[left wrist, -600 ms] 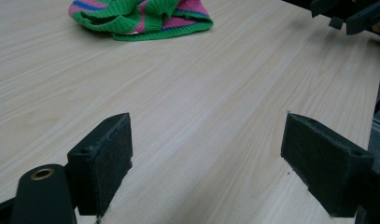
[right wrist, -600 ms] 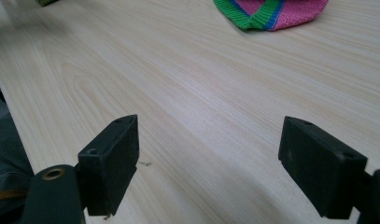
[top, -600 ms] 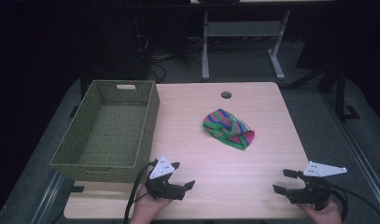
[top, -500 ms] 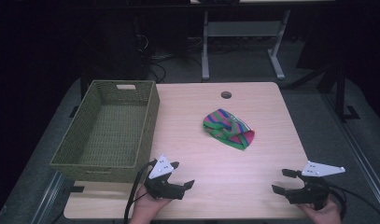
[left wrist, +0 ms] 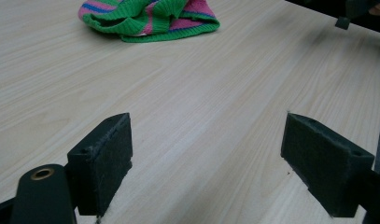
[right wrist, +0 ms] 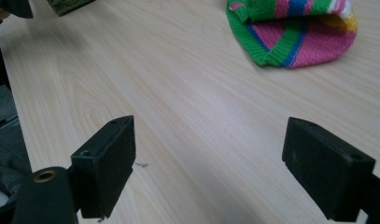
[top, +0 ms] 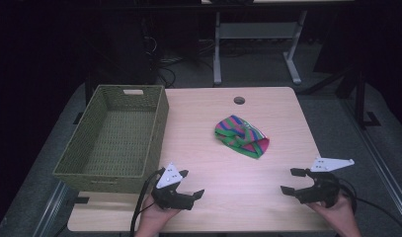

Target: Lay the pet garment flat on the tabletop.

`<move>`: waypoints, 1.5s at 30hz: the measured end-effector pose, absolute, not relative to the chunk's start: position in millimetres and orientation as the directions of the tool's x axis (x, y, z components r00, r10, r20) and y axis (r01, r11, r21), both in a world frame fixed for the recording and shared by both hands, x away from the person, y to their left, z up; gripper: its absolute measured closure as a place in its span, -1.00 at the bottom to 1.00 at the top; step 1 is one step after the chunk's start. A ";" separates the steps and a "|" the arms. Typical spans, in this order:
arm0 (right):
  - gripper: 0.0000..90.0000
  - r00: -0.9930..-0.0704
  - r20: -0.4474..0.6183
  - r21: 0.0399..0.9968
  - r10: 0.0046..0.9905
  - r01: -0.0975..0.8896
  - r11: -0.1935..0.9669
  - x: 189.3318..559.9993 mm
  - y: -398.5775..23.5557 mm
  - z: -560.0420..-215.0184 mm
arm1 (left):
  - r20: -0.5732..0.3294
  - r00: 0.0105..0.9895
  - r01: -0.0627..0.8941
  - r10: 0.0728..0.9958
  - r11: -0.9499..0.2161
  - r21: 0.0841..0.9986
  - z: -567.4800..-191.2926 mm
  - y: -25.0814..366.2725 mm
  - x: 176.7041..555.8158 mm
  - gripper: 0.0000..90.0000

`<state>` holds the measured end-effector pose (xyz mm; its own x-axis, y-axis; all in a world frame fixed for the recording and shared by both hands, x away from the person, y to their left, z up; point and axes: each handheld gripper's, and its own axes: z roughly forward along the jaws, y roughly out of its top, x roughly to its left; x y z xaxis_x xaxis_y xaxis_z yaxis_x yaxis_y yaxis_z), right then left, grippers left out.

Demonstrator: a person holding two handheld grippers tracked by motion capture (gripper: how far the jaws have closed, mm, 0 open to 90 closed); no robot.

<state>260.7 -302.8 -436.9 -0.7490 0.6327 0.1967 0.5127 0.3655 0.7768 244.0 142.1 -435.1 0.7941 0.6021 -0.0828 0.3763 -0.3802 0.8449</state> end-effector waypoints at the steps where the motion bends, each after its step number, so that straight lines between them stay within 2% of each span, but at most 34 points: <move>1: -0.62 -0.761 0.189 0.778 0.620 0.502 0.379 267.3 -298.3 -431.8 | -0.080 0.796 0.374 0.600 -0.384 0.844 -434.4 141.4 243.6 -0.64; 16: -0.63 -0.791 0.174 0.744 0.586 0.496 0.448 300.9 -274.6 -416.6 | -0.089 0.793 0.374 0.603 -0.365 0.853 -433.0 145.4 246.1 -0.64; 25: -0.64 -0.809 0.209 0.726 0.549 0.504 0.468 326.7 -261.0 -399.5 | -0.098 0.792 0.375 0.602 -0.353 0.857 -431.8 146.1 246.6 -0.64; 45: -0.64 -0.812 0.192 0.687 0.550 0.512 0.516 381.2 -235.9 -378.0 | -0.109 0.793 0.378 0.600 -0.344 0.859 -431.5 145.6 247.9 -0.64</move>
